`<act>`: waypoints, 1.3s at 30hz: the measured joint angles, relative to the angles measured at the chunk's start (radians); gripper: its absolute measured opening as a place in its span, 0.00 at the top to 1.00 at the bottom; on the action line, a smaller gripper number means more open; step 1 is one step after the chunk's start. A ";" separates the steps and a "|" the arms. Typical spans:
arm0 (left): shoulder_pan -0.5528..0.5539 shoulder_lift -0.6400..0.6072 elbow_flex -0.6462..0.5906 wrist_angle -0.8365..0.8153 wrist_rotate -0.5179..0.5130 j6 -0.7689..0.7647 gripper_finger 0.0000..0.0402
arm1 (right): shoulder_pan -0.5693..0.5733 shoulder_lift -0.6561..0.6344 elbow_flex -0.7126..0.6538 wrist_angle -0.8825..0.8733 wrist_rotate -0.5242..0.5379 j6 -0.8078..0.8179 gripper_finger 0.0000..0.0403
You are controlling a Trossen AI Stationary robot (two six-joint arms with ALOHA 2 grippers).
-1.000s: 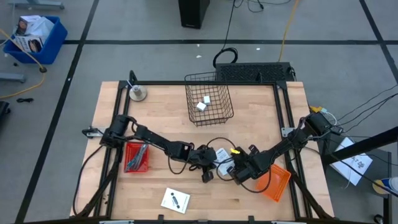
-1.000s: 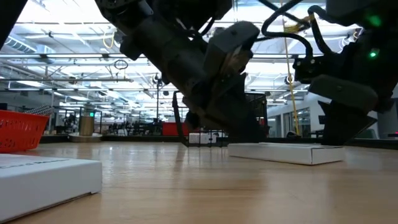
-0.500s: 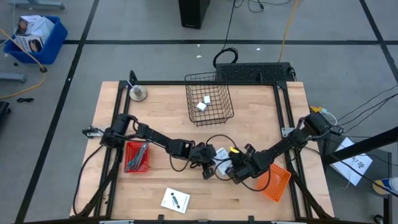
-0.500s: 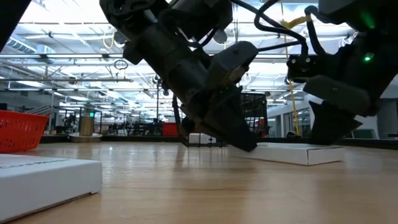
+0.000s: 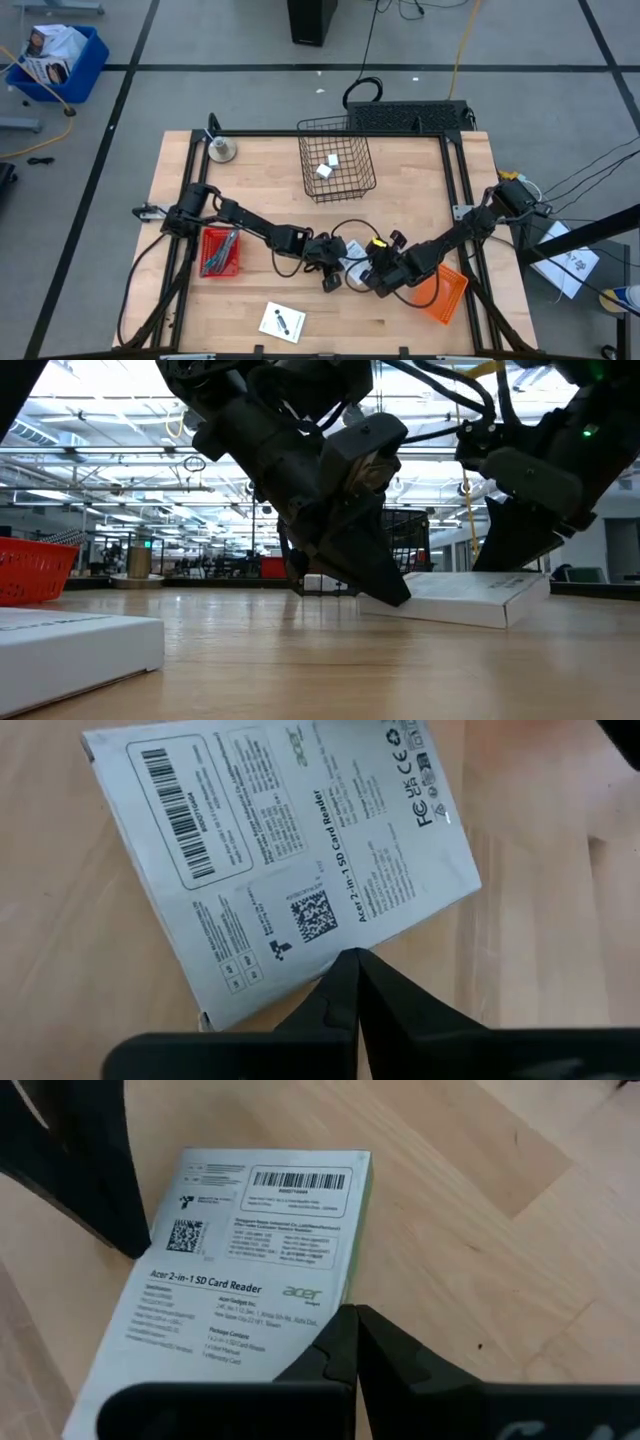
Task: Pick and place items into bin
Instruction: Put the right card reader box into the orange basket
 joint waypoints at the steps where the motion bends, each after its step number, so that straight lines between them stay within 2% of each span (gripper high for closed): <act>1: 0.000 0.000 0.000 -0.001 0.001 0.000 0.99 | 0.003 -0.003 0.000 0.000 0.002 0.000 1.00; 6: 0.000 0.000 0.000 0.003 0.009 -0.011 0.95 | 0.015 -0.012 0.002 0.007 0.010 -0.004 1.00; 13: -0.001 0.000 -0.001 0.011 0.023 -0.004 0.99 | 0.019 -0.020 0.002 0.025 -0.006 -0.022 1.00; 20: -0.003 0.000 -0.002 0.015 0.031 0.001 0.95 | 0.055 -0.073 0.010 0.070 0.031 -0.025 1.00; 26: 0.004 0.008 -0.002 0.063 -0.023 0.006 0.99 | 0.073 -0.082 0.015 0.168 0.015 -0.053 1.00; 32: 0.001 0.008 -0.002 0.065 -0.036 -0.012 0.95 | 0.067 -0.070 0.014 0.162 0.001 -0.045 1.00; 39: 0.001 0.007 -0.002 0.062 -0.027 -0.003 0.99 | 0.069 -0.072 0.010 0.163 0.003 -0.056 1.00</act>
